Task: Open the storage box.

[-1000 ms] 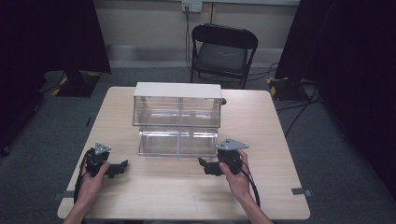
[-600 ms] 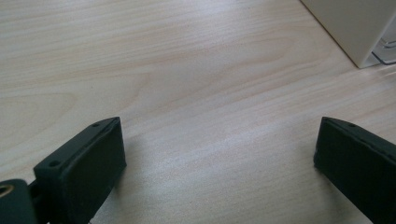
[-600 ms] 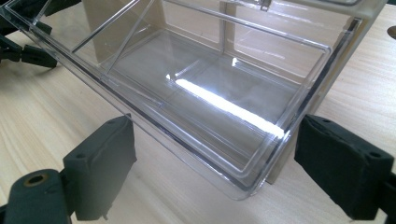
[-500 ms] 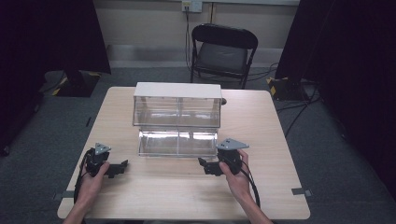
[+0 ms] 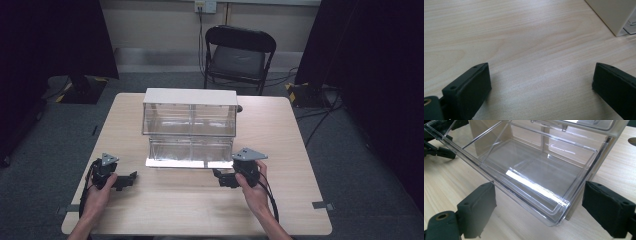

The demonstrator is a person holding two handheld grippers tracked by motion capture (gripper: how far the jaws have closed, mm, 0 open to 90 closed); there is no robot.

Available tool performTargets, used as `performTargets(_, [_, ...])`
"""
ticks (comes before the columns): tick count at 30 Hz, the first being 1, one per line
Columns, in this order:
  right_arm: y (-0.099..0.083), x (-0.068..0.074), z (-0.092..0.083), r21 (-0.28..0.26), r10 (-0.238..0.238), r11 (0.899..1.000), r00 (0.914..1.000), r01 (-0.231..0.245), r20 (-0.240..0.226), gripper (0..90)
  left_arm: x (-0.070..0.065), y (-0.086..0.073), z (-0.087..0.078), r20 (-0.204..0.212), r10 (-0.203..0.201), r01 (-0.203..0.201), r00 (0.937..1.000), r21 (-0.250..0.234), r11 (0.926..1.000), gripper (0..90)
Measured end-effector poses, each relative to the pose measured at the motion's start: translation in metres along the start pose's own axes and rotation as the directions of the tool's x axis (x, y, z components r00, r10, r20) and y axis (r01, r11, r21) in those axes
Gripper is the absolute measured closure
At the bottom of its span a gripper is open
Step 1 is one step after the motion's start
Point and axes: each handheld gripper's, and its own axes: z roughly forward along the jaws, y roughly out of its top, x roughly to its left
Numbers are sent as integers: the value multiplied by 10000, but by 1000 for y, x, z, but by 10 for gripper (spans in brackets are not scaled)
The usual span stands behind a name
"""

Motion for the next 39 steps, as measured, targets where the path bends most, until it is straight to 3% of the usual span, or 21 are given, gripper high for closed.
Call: performTargets(39, [10,-4,-5,-343,222,9991,9995,-230,-239,109,0,0,0,-1,1,-1,10000,0,10000,15])
